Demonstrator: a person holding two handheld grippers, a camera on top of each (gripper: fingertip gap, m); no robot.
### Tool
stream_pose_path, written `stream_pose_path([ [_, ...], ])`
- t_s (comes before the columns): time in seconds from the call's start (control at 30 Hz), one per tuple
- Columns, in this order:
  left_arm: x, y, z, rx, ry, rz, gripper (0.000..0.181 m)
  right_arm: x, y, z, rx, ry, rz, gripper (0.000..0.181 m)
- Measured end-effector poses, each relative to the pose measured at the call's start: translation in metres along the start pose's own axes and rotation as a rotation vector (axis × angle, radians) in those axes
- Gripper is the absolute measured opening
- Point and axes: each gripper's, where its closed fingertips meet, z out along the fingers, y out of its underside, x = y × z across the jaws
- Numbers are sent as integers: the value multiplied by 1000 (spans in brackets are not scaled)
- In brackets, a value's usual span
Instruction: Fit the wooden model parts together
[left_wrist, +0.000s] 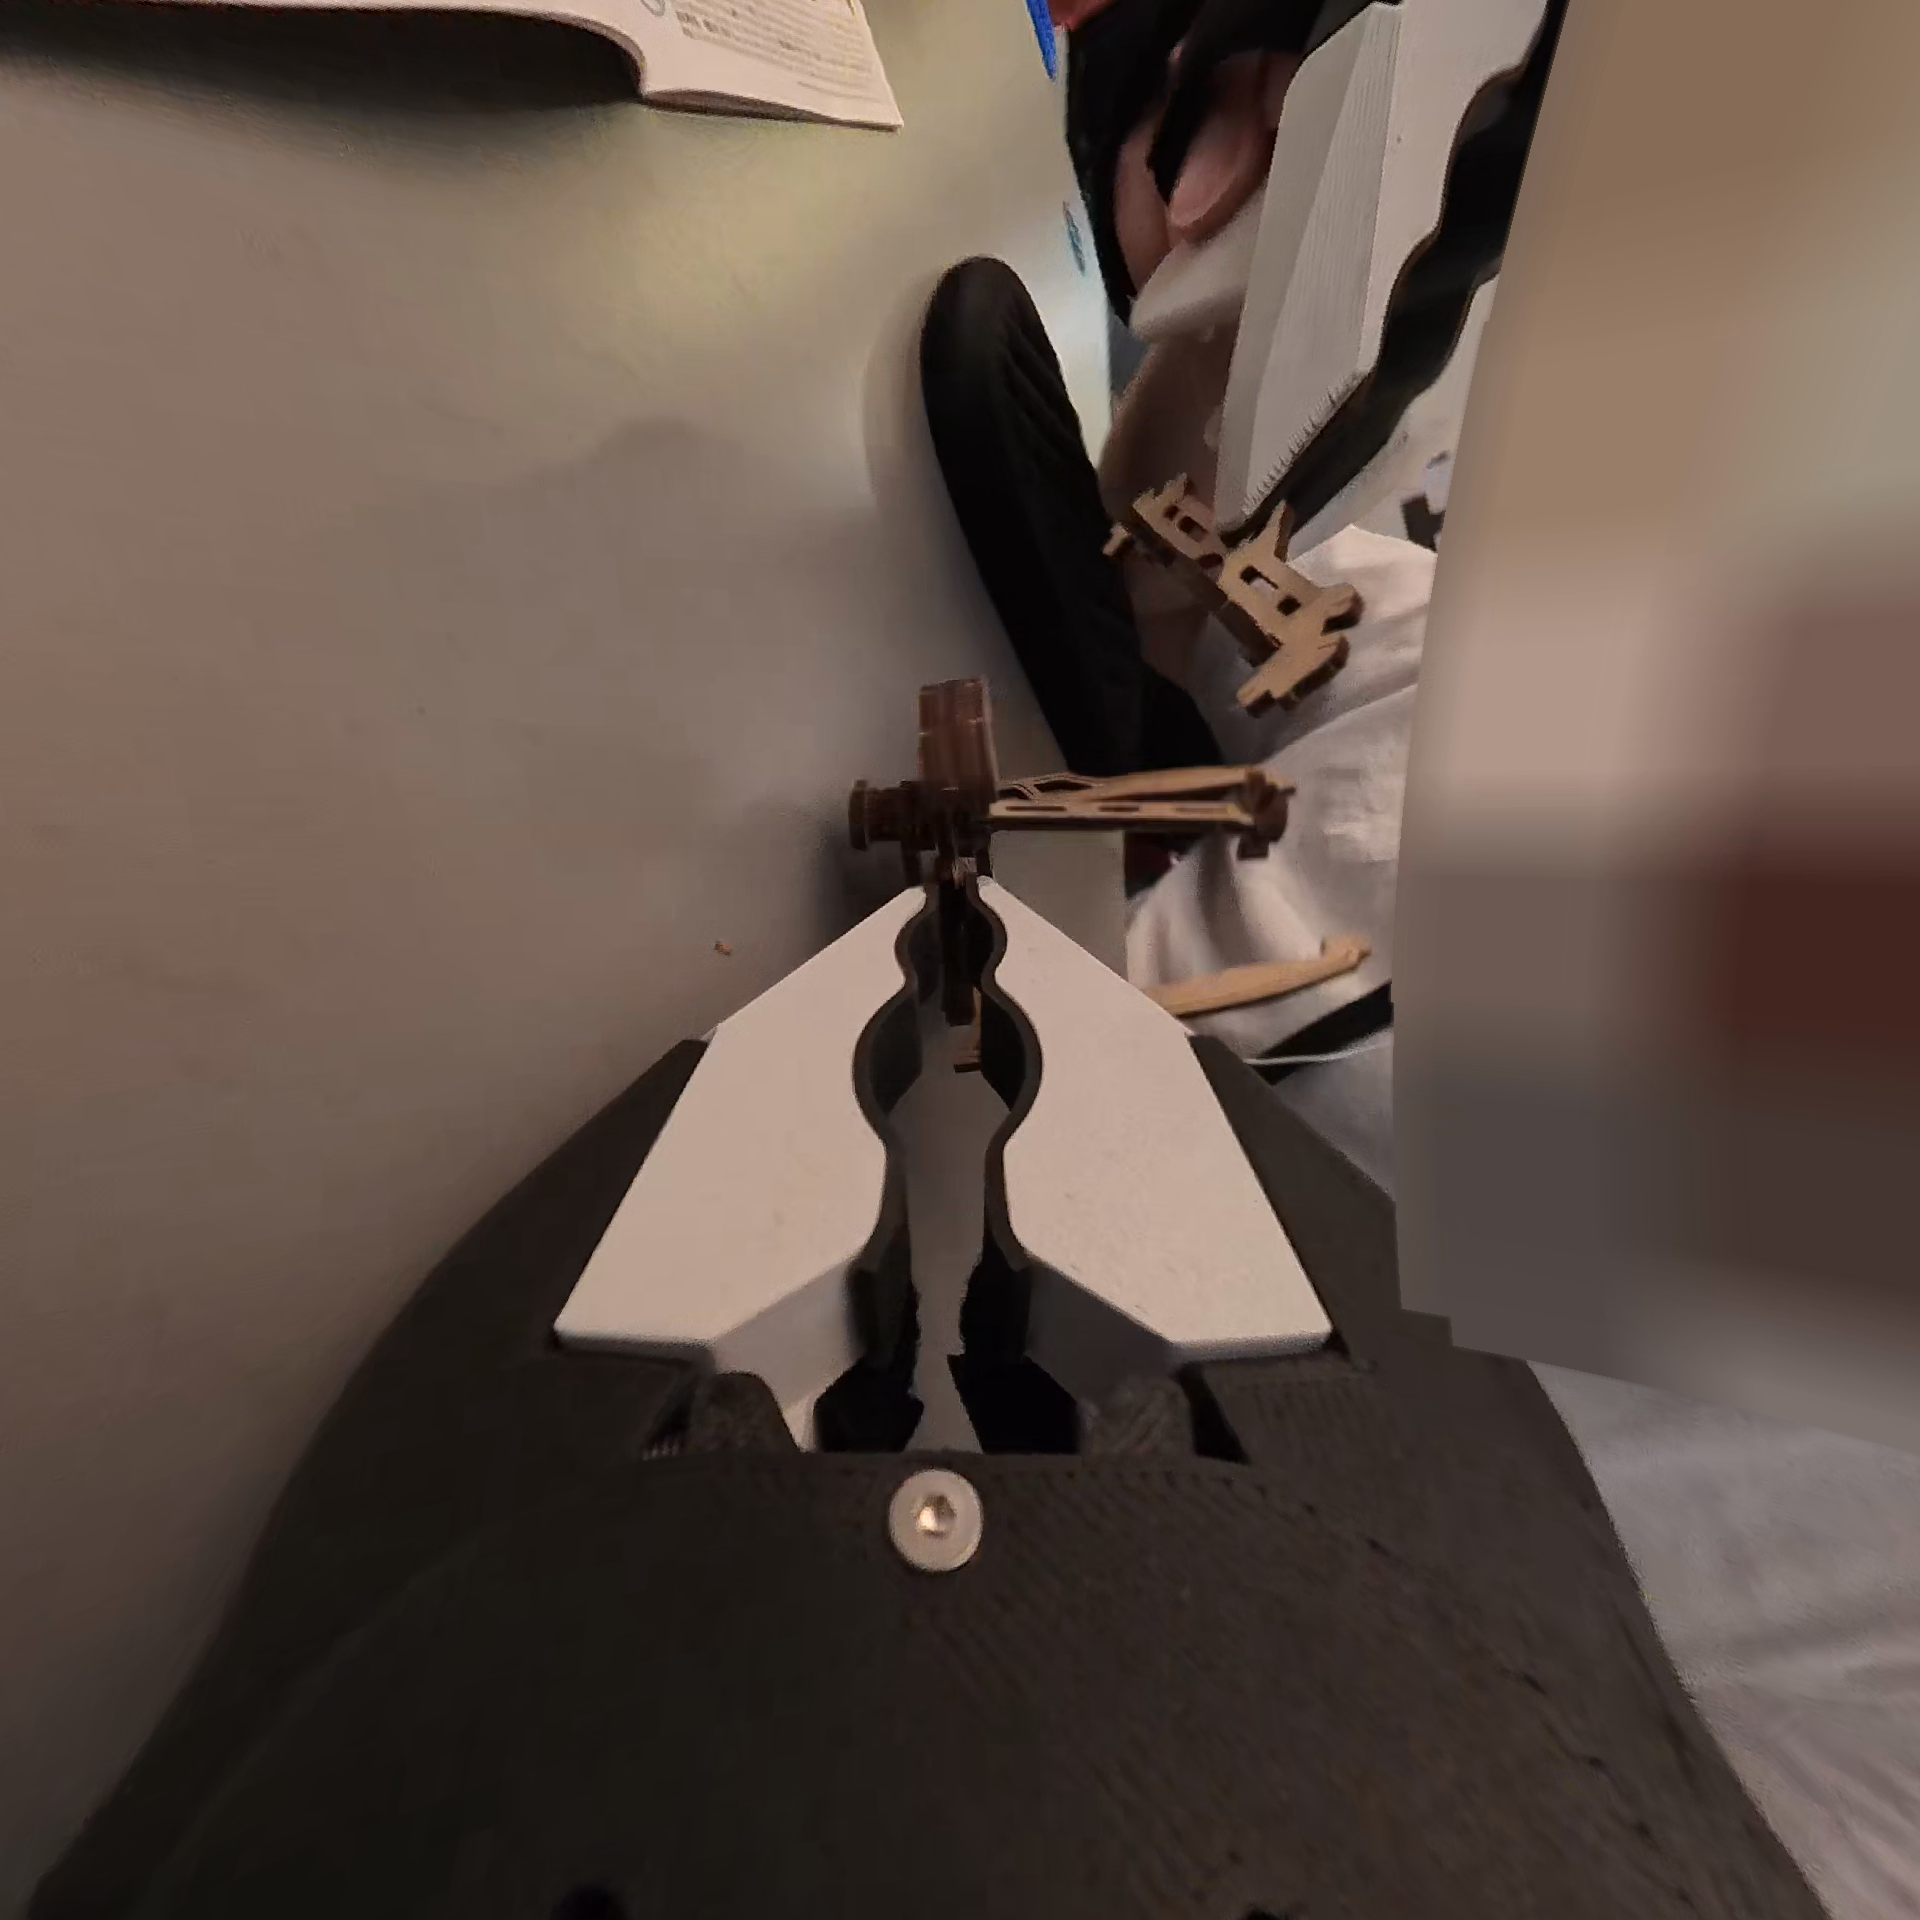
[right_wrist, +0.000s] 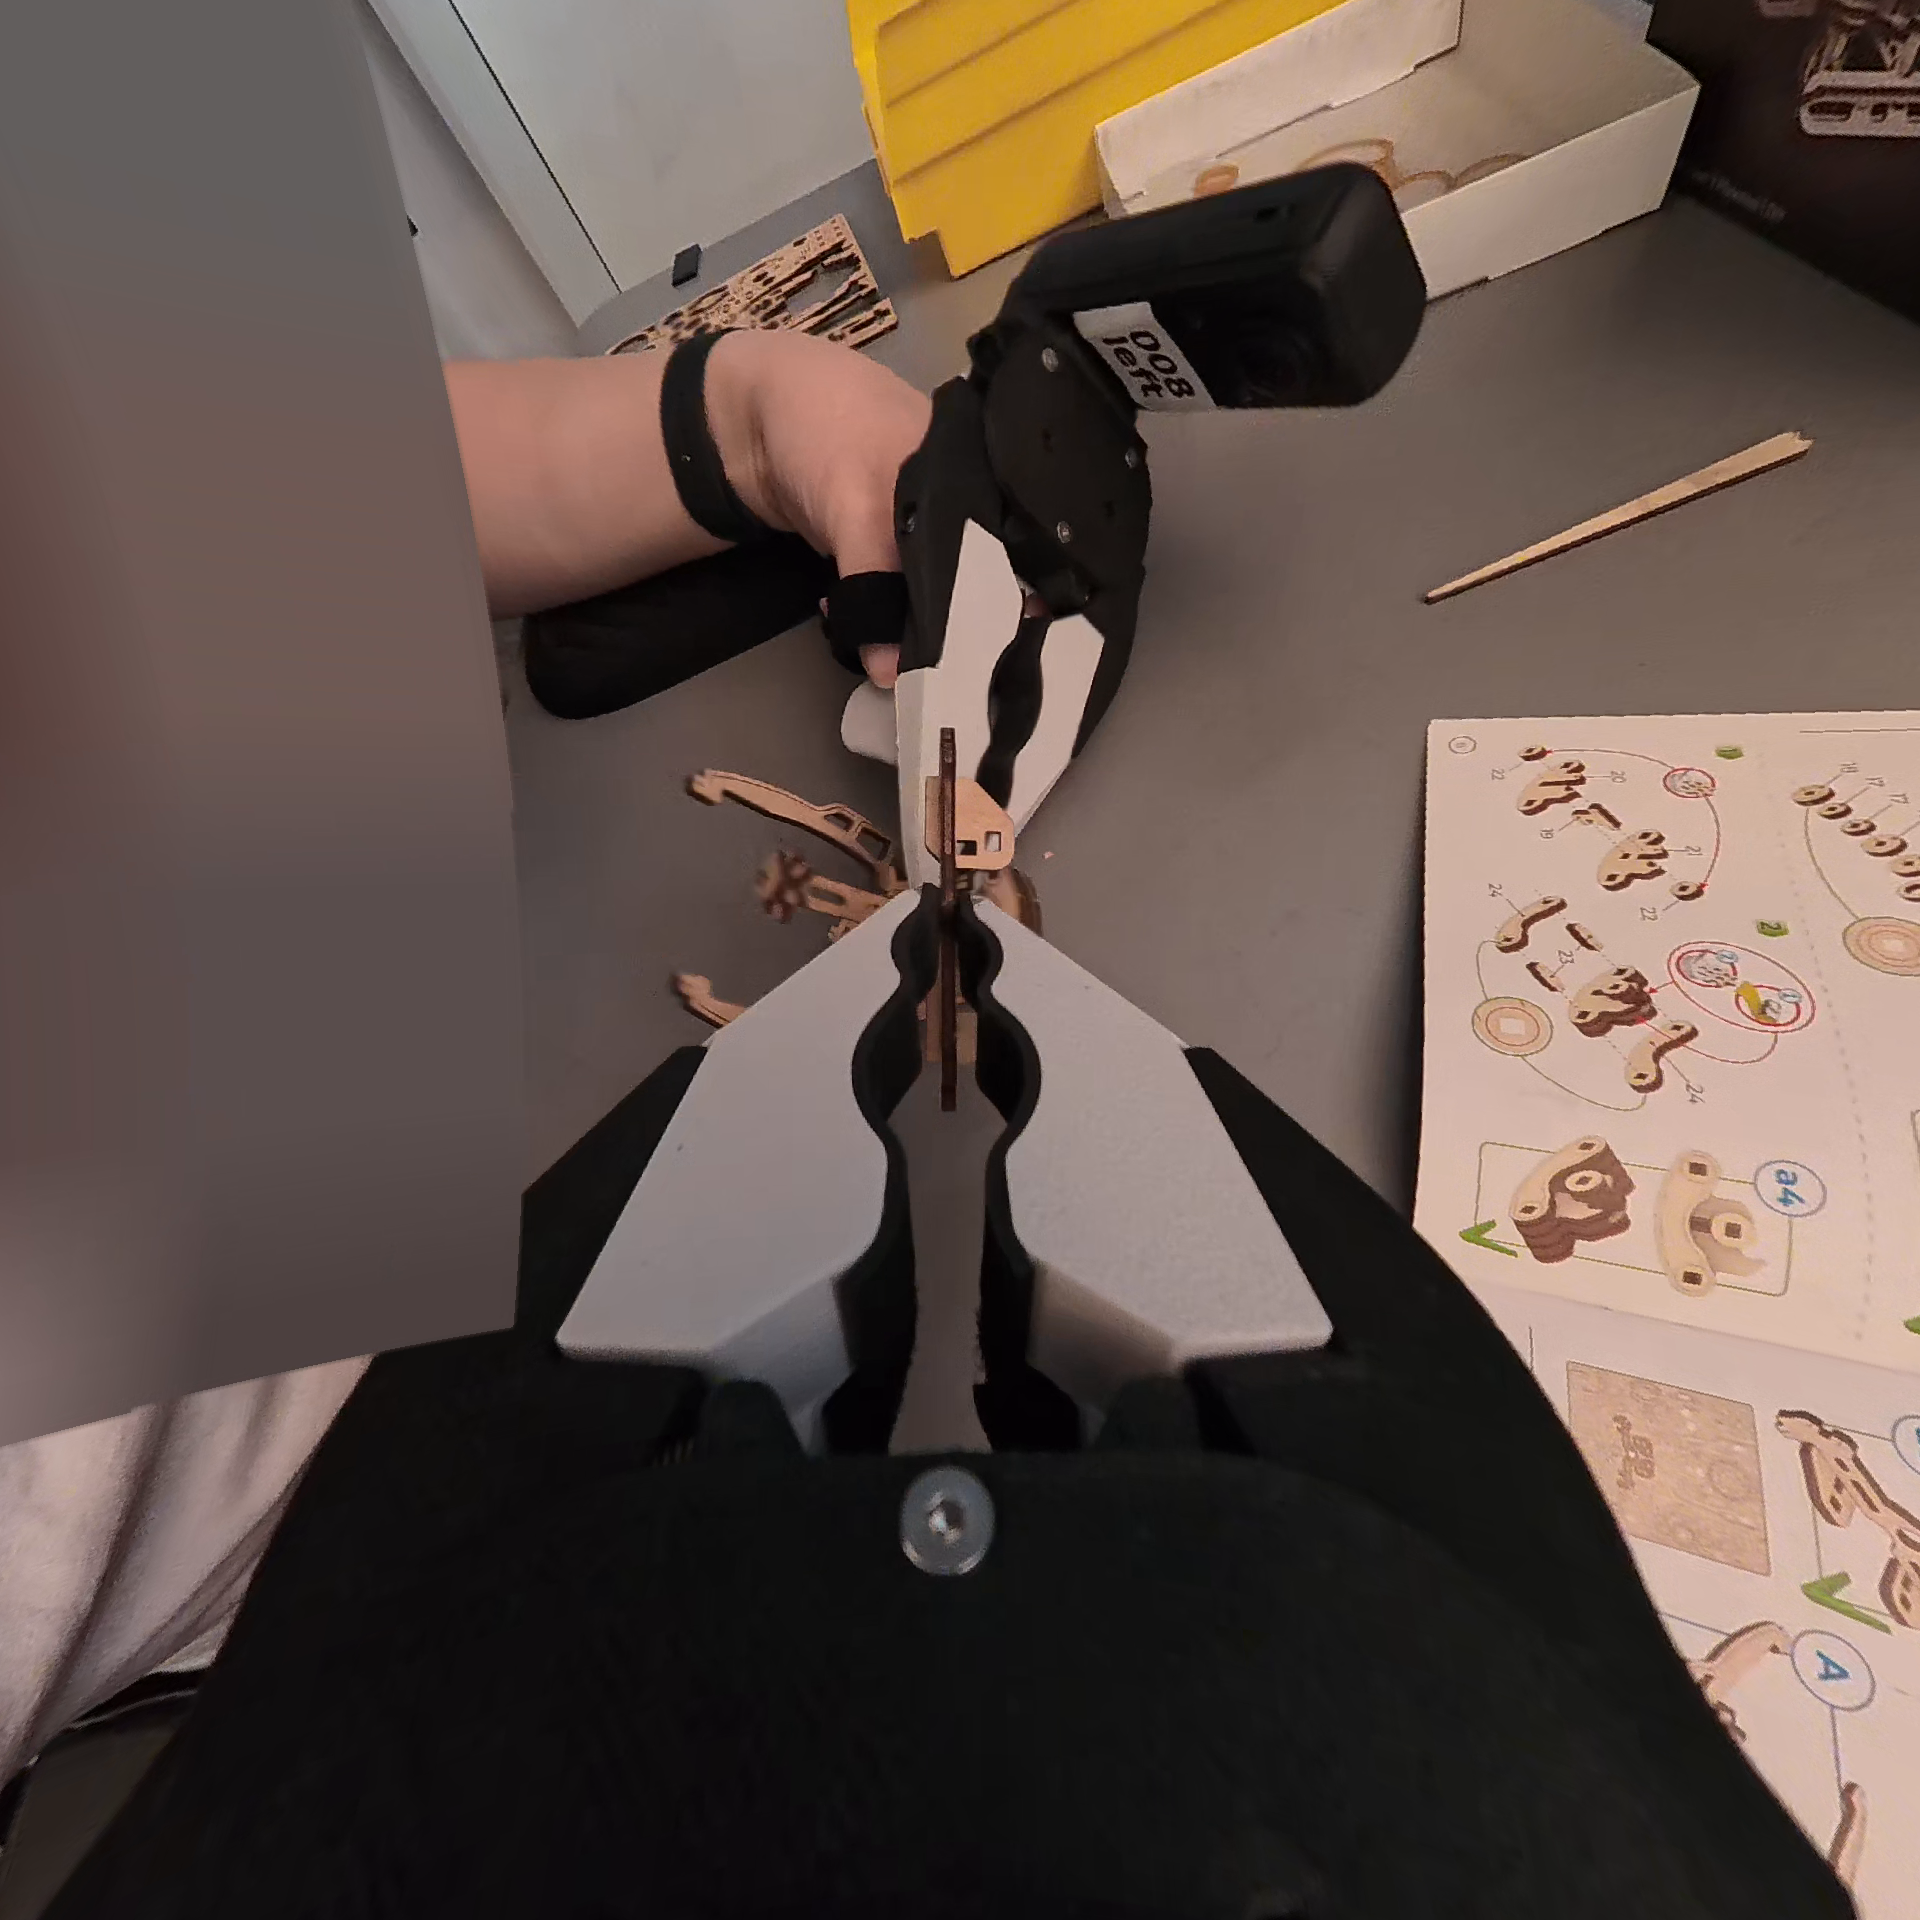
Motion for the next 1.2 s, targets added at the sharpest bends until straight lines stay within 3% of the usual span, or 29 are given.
stream_pose_path([
  [0.03, -2, -2, 0, 16, -25, 8, 1, 0, 0, 0, 1, -3, 1, 1],
  [0.57, -9, -1, -5, 46, -116, -10, 4, 3, 14, 13, -28, -51, 51, 1],
  [0.87, -9, -6, -13, 97, -183, 12, 16, 4, 18, 22, -17, -79, 99, 1],
  [1.2, 21, -29, -56, 237, -218, 178, 23, 5, 10, 24, 19, -150, 247, 1],
])
